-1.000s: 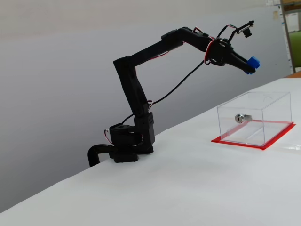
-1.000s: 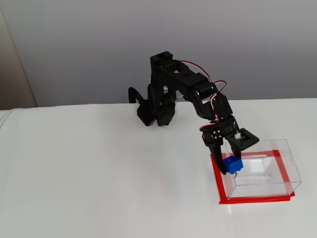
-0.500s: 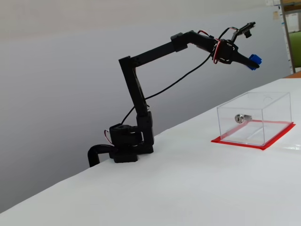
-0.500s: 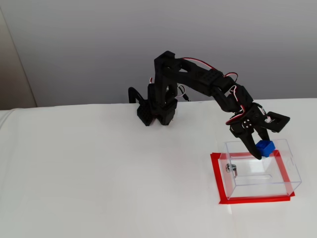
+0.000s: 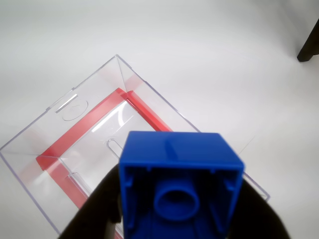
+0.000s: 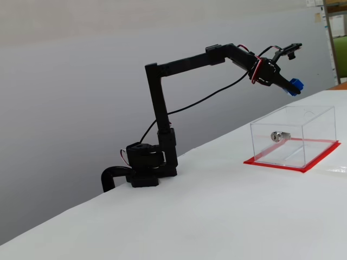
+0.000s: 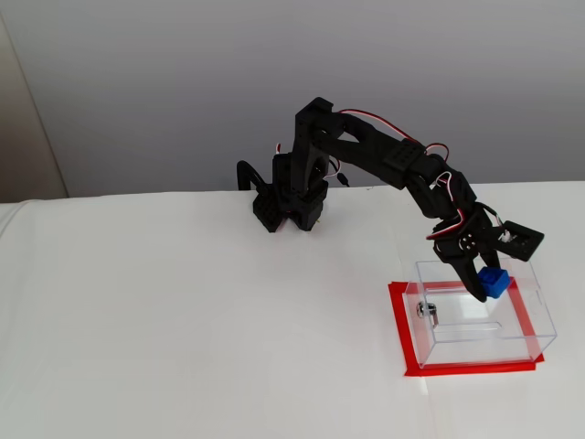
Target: Pick the blue lego brick and place it into the transparent box
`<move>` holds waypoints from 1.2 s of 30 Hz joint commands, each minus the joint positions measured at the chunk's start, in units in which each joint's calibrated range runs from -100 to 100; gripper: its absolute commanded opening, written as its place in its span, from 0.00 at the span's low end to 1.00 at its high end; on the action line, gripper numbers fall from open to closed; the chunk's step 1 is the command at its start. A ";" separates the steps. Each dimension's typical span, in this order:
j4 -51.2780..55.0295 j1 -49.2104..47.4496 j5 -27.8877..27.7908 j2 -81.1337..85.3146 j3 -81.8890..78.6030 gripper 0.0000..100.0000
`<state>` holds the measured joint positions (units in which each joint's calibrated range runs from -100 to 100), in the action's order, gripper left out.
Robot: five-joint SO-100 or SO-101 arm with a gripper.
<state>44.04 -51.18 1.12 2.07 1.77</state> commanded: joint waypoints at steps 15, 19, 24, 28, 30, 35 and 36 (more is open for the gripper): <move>-0.53 -0.62 -0.39 0.77 2.76 0.34; -0.62 -1.14 -1.12 0.86 2.76 0.32; -0.62 -1.43 -1.54 0.94 2.76 0.32; -0.62 -1.43 -1.54 0.86 2.76 0.32; -0.62 -1.43 -1.54 0.86 2.76 0.32; -0.79 -1.28 -1.54 1.19 2.76 0.26; -0.79 -1.06 -1.54 1.36 2.76 0.22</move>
<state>44.04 -52.99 0.15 2.07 1.77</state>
